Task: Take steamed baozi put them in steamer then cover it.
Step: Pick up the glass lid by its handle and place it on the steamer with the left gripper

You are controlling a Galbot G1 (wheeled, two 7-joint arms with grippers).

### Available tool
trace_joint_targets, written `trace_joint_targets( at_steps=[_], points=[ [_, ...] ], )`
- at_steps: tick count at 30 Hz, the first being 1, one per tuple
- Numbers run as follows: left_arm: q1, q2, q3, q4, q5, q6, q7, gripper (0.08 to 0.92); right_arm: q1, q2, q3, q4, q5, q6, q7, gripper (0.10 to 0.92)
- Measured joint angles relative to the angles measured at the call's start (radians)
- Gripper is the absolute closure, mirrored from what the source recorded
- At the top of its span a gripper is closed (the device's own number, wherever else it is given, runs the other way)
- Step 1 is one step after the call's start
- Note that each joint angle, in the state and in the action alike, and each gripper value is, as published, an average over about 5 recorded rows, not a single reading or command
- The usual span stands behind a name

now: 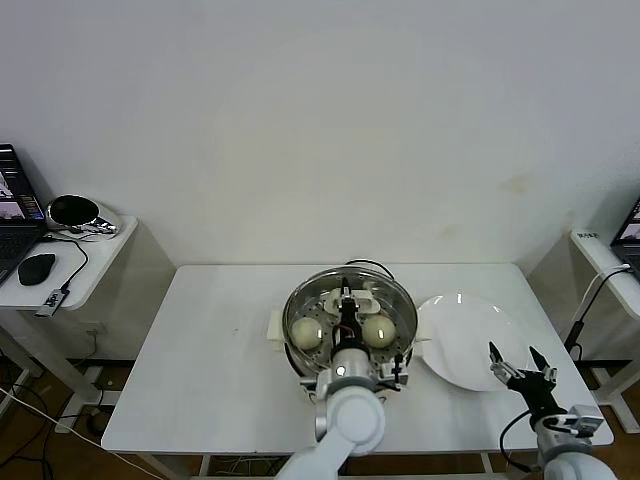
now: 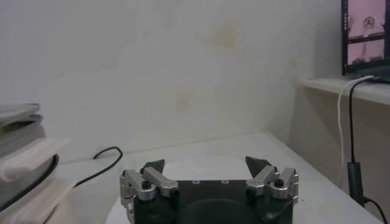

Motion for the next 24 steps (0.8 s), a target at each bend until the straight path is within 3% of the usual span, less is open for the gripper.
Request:
trace_joint_targets(
  at_steps=[24],
  points=[
    [0.014,0.0,-0.014,0.011,-0.017,0.0,-0.022,0.855,-0.003,0.007,-0.002,-0.002,-0.008,0.009,-0.001,0.203]
  ],
)
